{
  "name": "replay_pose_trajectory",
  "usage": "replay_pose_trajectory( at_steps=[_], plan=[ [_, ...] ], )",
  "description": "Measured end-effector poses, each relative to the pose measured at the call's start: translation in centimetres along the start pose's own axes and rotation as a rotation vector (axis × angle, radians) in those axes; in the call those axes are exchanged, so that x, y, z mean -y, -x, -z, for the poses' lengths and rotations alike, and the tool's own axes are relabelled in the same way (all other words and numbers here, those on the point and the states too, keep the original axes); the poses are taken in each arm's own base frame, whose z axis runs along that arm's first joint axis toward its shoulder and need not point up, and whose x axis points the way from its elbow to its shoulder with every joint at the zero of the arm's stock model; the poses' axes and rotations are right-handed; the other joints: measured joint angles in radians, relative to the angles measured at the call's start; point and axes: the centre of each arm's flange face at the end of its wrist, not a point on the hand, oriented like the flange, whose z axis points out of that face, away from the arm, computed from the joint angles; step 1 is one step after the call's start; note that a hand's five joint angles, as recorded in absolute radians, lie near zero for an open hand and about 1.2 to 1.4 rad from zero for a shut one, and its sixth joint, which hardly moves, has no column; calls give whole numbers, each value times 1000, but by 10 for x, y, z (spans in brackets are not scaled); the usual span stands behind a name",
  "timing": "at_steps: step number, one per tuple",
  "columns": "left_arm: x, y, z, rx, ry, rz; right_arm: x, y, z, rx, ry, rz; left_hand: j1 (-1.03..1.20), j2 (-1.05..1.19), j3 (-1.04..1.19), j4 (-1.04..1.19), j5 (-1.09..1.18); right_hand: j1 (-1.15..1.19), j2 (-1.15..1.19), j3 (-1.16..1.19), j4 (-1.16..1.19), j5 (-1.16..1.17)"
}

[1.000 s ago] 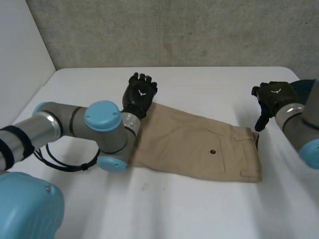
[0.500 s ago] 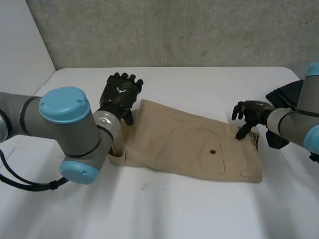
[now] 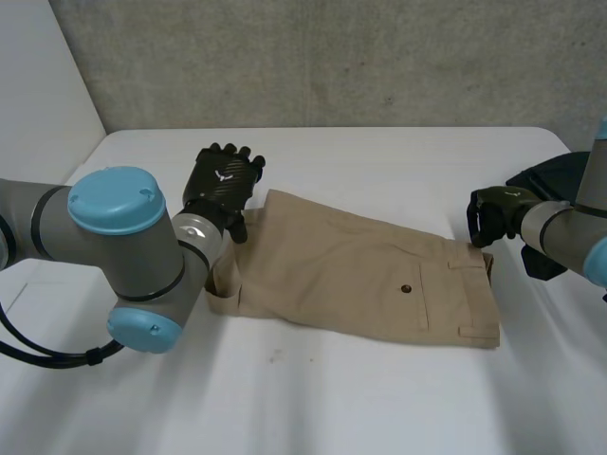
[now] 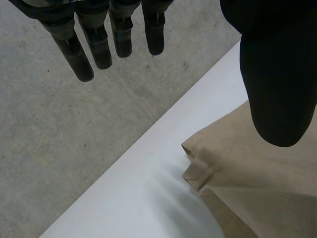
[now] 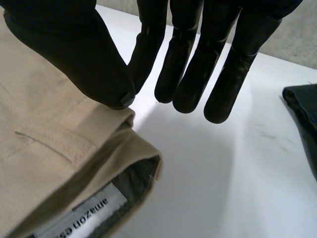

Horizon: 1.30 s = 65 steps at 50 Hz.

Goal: Fold the laundry.

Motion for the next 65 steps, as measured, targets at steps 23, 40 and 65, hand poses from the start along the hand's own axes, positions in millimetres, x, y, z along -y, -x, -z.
replay_pose_trajectory(
  at_steps=[23,40,65],
  plan=[
    [-4,-2,2,-5,13,0,11,3,9,30,-33,-28,0,-8,0,-10,-7,-372,-451,-466,-479,-454],
    [-4,-1,3,-7,16,0,-21,3,-20,41,45,-75,0,-8,0,-10,-7,-57,-41,-55,-69,-86],
    [-2,-1,4,-7,17,-2,-15,-10,-3,-74,17,-45,0,-8,0,-10,-7,2,4,0,0,3]
  ],
)
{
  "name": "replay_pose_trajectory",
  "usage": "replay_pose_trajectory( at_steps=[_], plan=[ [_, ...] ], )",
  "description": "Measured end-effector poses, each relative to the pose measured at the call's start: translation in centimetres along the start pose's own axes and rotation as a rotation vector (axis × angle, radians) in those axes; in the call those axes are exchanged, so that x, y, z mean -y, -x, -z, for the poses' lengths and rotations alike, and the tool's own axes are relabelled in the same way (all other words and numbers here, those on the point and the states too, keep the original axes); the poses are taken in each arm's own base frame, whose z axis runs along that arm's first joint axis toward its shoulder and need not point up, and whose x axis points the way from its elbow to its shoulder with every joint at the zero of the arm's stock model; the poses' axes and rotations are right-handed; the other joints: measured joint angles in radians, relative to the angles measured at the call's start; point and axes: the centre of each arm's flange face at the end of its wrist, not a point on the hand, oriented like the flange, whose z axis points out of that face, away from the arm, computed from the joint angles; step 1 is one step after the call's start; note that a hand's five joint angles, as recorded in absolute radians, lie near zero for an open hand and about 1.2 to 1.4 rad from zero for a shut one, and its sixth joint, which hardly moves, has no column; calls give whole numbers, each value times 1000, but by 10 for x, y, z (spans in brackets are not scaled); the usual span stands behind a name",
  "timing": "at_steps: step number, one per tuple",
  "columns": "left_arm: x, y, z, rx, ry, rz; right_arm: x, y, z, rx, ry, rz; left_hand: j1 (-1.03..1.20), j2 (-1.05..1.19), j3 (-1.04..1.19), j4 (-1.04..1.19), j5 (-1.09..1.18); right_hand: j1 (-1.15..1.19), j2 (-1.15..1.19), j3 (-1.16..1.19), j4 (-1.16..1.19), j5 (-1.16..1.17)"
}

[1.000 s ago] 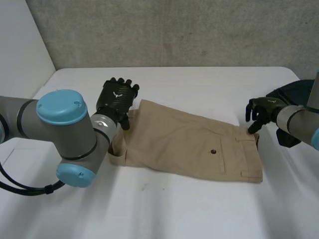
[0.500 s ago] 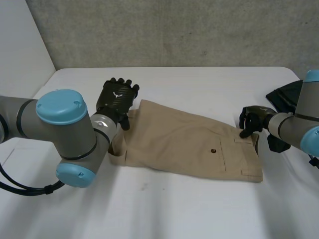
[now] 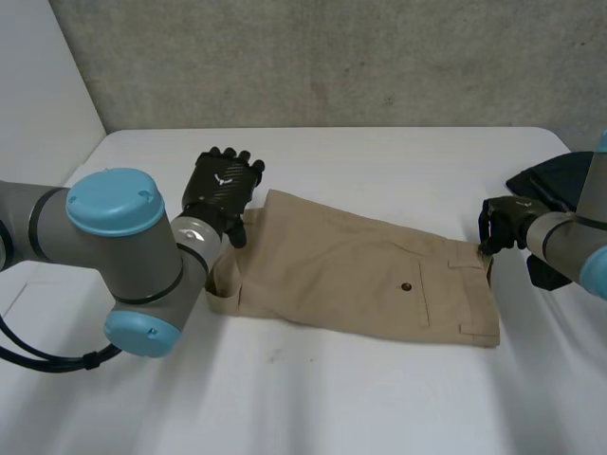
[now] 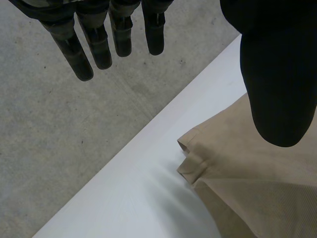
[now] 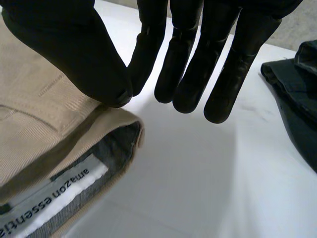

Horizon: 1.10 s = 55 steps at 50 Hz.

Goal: Fold the laundry.

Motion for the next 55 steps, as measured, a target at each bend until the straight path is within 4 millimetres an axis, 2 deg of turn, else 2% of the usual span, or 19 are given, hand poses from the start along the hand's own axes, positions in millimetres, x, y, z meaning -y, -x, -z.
replay_pose_trajectory(
  at_steps=[5,7,9,12,17,19,20,25,26,31,37,45,54,55],
  plan=[
    [0,0,2,0,2,1,-1,2,5,8,12,4,0,0,0,0,0,-51,-57,-59,-50,-41],
    [2,1,3,2,0,3,0,3,13,12,11,9,0,0,0,0,0,-448,-515,-508,-502,-477],
    [3,2,4,4,-2,5,1,4,18,14,7,14,0,0,0,0,0,-514,-603,-601,-608,-590],
    [7,5,7,10,-9,15,9,7,41,19,-40,50,0,0,0,0,0,-572,-698,-700,-709,-696],
    [15,10,13,19,-21,49,17,15,85,15,-151,149,0,0,0,0,0,-578,-706,-713,-725,-717],
    [16,11,15,20,-24,58,17,17,93,13,-169,169,0,0,0,0,0,-578,-706,-713,-725,-717],
    [19,12,17,22,-29,74,11,22,110,12,-200,214,0,0,0,0,0,-578,-706,-713,-725,-717],
    [24,15,23,25,-38,107,-15,32,134,33,-195,281,0,0,0,0,0,-578,-706,-712,-724,-715],
    [26,15,24,26,-41,115,-27,36,139,49,-176,294,0,0,0,0,0,-578,-705,-711,-723,-711],
    [28,16,28,26,-43,126,-57,48,145,97,-128,324,0,0,0,0,0,-575,-700,-698,-704,-684],
    [24,14,32,17,-25,125,-78,54,135,116,-113,342,0,0,0,0,0,-573,-671,-670,-679,-675],
    [11,8,36,-7,36,119,-88,52,121,106,-105,342,0,0,0,0,0,-465,-555,-558,-569,-573],
    [-21,-4,32,-38,138,113,-88,51,114,99,-120,345,0,0,0,0,0,-387,-417,-425,-434,-455],
    [-23,-5,31,-40,145,113,-88,51,113,99,-122,345,0,0,0,0,0,-336,-342,-341,-348,-385]
  ],
)
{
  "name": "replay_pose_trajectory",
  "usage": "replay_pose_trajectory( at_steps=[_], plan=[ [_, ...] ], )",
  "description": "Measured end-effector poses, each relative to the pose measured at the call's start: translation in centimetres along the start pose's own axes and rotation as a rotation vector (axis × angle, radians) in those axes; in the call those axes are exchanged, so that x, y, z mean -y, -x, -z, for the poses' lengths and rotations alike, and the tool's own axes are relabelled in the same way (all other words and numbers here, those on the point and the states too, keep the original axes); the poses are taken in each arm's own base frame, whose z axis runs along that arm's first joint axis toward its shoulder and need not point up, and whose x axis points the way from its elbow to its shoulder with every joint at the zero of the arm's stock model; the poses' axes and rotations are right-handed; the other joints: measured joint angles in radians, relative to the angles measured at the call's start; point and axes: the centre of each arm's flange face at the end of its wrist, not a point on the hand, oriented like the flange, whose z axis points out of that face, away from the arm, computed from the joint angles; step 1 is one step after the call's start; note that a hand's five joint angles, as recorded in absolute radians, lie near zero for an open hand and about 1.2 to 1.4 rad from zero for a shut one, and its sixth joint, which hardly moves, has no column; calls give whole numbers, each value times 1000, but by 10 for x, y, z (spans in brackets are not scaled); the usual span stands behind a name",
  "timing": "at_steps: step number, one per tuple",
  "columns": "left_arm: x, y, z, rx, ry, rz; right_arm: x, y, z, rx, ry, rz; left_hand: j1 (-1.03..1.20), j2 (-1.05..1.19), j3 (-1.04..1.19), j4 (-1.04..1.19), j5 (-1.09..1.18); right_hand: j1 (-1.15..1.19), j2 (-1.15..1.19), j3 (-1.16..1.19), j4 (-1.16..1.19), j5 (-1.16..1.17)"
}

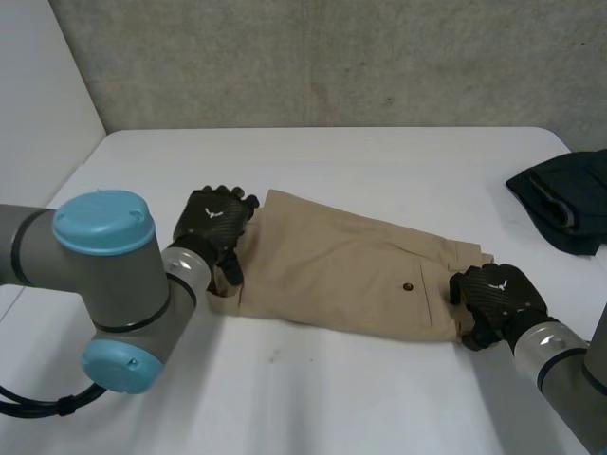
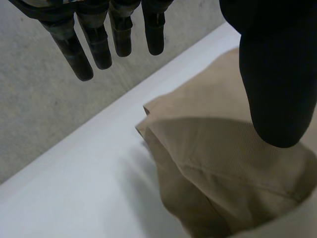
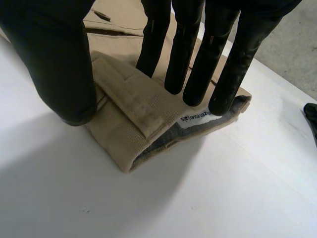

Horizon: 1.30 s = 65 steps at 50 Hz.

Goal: Fold the laundry.

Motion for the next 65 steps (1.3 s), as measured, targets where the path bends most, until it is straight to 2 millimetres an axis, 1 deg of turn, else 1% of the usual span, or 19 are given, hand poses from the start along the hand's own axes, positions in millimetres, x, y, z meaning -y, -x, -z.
replay_pose_trajectory(
  at_steps=[6,7,9,17,22,27,33,39,45,48,49,53,54,56,59,60,61,62,65],
  plan=[
    [-9,-1,-4,13,26,-5,-1,0,-2,-2,-6,3,0,0,0,0,0,72,122,117,118,119],
    [-11,1,-5,35,35,-8,-1,0,-2,-2,-7,3,0,0,0,0,0,146,249,234,253,237],
    [-12,4,-7,62,44,-13,-1,1,-2,-1,-7,4,0,0,0,0,0,194,316,296,330,303],
    [-24,33,-18,230,111,-78,-2,2,-2,3,-3,15,0,0,0,0,0,198,323,308,348,320],
    [-29,41,-18,256,141,-131,-3,3,-3,4,2,31,0,0,0,0,0,198,323,308,348,320],
    [-27,39,-16,250,139,-151,-4,2,-3,3,4,41,0,0,0,0,0,198,323,308,348,330],
    [-7,33,-7,237,86,-137,-2,-3,-2,-24,8,57,0,0,0,0,0,198,323,308,348,329],
    [14,37,6,248,33,-120,2,-25,0,-98,23,146,0,0,-8,0,-2,228,324,308,348,329],
    [24,41,20,255,10,-115,7,-68,-1,-205,84,324,-26,-8,-21,-10,-2,271,342,308,348,329],
    [25,41,24,255,9,-113,12,-74,-2,-217,84,369,-26,-8,-21,-10,-2,277,342,308,348,329],
    [25,41,25,255,9,-110,22,-73,-4,-214,60,406,-26,-8,-21,-10,-2,287,342,311,348,329],
    [26,42,27,256,5,-94,57,-46,-6,-161,-65,493,-26,-9,-21,-10,-2,313,342,330,348,329],
    [26,42,27,256,5,-94,57,-46,-6,-161,-65,493,-26,-9,-21,-10,-2,313,342,330,348,329],
    [27,42,27,258,-3,-79,83,-17,-5,-101,-177,543,-26,-9,-21,-10,-2,313,342,341,348,329],
    [31,43,28,261,-18,-58,103,21,-1,-10,-288,589,-26,-9,-21,-10,-2,313,342,342,349,329],
    [34,44,28,263,-26,-47,110,43,2,47,-342,614,-27,-9,-21,-10,-2,313,342,346,349,329],
    [35,44,28,263,-29,-43,111,50,3,66,-357,622,-26,-9,-21,-10,-2,313,342,347,349,329],
    [37,44,29,265,-40,-29,115,76,7,138,-410,650,-26,-10,-21,-10,-2,313,342,350,349,329],
    [44,45,31,268,-61,-1,114,124,17,294,-495,705,-26,-10,-21,-10,-2,313,342,350,349,329]
  ],
)
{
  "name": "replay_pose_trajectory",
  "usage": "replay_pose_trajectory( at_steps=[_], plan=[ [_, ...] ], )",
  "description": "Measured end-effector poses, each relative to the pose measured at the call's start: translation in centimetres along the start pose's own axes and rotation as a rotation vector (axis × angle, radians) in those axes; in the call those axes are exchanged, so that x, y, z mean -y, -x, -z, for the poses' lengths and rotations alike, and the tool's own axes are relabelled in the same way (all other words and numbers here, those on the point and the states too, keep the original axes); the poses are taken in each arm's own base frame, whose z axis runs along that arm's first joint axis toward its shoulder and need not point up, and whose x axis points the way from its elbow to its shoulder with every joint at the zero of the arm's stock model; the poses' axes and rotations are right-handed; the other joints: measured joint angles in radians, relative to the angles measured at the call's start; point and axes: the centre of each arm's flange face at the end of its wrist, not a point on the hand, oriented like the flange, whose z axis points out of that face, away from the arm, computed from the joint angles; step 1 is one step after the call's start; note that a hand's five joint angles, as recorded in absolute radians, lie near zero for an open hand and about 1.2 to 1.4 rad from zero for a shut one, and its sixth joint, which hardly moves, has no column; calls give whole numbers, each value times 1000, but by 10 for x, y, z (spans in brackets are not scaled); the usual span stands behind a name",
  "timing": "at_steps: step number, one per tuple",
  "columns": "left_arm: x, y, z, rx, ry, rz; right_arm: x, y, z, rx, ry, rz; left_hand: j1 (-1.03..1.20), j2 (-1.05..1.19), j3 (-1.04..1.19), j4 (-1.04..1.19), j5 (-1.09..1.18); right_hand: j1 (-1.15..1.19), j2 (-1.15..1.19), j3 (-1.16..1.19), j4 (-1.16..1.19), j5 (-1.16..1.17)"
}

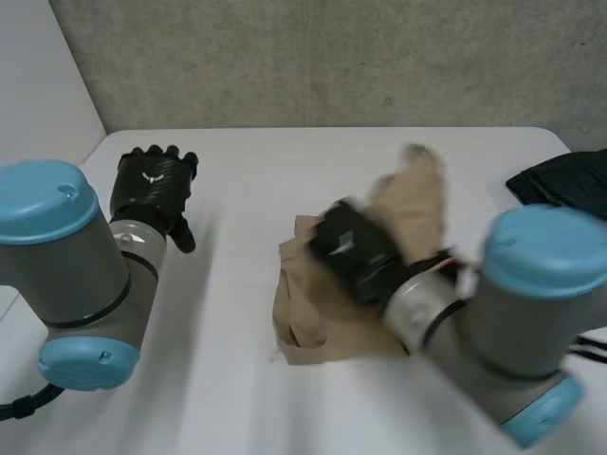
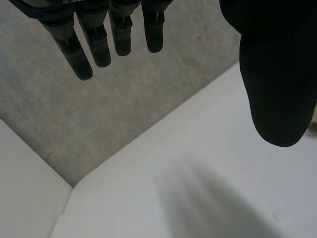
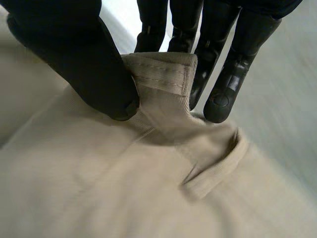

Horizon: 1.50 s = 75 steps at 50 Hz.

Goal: Fold the laundry.

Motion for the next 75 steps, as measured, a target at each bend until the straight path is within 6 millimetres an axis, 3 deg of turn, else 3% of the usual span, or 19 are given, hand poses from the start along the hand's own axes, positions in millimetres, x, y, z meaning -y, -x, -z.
replay_pose_trajectory(
  at_steps=[1,2,4,5,7,9,10,11,14,17,22,25,28,31,38,45,52,68,75],
  plan=[
    [2,0,1,1,-7,11,9,16,-2,54,-45,10,0,0,0,0,0,0,0,0,0,0],
    [2,0,1,1,-7,11,9,16,-2,54,-45,10,0,0,0,0,0,0,0,0,0,0],
    [9,1,2,1,-25,34,20,47,-5,166,-116,16,0,0,0,0,0,-2,-2,-2,-2,0],
    [10,0,3,1,-28,37,20,50,-6,176,-120,15,0,0,0,0,0,-2,-2,-2,-2,0],
    [13,-1,4,-3,-40,45,21,59,-7,210,-131,1,0,0,0,0,1,-298,-371,-368,-373,-313],
    [16,-2,4,-7,-48,48,20,60,-7,213,-126,-15,0,0,0,-2,0,-322,-403,-397,-405,-342],
    [18,-4,5,-11,-55,51,20,58,-7,208,-120,-33,0,0,0,-3,1,-593,-691,-672,-693,-609],
    [22,-6,6,-16,-66,53,19,51,-7,184,-99,-89,0,0,0,-4,0,-731,-879,-874,-883,-787],
    [29,-10,7,-27,-89,59,16,28,-7,113,-65,-213,0,-2,0,-5,1,-772,-960,-971,-956,-874],
    [41,-18,9,-46,-127,75,6,-18,-2,-21,-25,-452,0,-5,0,-5,1,-772,-962,-973,-956,-881],
    [52,-32,10,-83,-163,120,-13,-64,11,-148,22,-762,0,-5,0,-5,0,-772,-962,-973,-956,-882],
    [54,-43,12,-118,-161,153,-24,-77,14,-172,71,-885,0,-5,0,-5,0,-772,-962,-972,-956,-882],
    [49,-61,17,-176,-131,175,-36,-77,11,-157,141,-948,0,-5,0,-5,0,-772,-962,-972,-956,-882],
    [42,-74,21,-222,-92,180,-45,-73,6,-131,192,-962,0,-5,0,-5,1,-772,-962,-972,-956,-882],
    [-1,-107,31,-322,109,140,-73,-46,-17,-29,312,-956,0,-5,0,-5,0,-772,-962,-972,-956,-882],
    [-34,-113,32,-340,243,84,-90,-29,-27,5,357,-919,0,-5,0,-5,0,-772,-962,-972,-956,-883],
    [-48,-113,30,-342,311,49,-98,-21,-27,21,388,-824,0,-5,0,-5,0,-794,-962,-972,-956,-885],
    [-51,-109,24,-344,308,-22,-101,-25,-27,-9,388,-748,0,-5,0,-5,-8,-811,-962,-972,-956,-885],
    [-30,-99,23,-329,252,4,-94,-37,-21,-56,346,-740,0,-5,0,-5,-8,-811,-962,-972,-956,-885]
  ],
)
